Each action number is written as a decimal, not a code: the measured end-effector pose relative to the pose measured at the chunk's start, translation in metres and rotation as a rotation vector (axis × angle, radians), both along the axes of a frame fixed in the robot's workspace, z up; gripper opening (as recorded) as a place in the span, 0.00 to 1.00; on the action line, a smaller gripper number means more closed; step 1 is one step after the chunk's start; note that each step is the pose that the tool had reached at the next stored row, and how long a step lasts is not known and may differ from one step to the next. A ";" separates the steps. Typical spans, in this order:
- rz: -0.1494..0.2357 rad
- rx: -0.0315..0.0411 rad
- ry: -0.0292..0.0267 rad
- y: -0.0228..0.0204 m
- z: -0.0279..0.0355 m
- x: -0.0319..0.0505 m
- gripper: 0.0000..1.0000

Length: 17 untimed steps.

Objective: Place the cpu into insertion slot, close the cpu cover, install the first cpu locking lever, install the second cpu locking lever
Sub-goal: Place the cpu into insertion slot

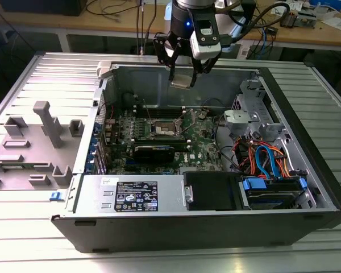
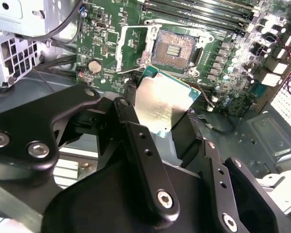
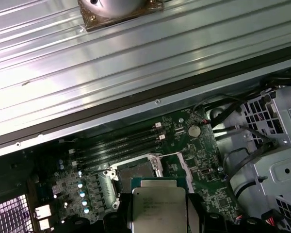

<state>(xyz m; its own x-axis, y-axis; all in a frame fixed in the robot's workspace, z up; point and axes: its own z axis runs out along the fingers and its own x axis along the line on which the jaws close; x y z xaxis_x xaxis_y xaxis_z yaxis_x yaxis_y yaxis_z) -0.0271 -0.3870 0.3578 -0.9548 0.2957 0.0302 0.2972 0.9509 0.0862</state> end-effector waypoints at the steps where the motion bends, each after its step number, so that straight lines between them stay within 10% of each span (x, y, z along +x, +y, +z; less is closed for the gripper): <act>1: -0.005 0.0001 0.0009 -0.0006 -0.0003 0.0000 0.54; 17: -0.009 -0.0001 0.0022 -0.0020 -0.0005 -0.0003 0.54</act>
<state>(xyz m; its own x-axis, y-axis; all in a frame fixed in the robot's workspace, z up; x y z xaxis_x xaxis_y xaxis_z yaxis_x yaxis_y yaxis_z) -0.0274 -0.3890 0.3572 -0.9521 0.3039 0.0323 0.3056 0.9483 0.0854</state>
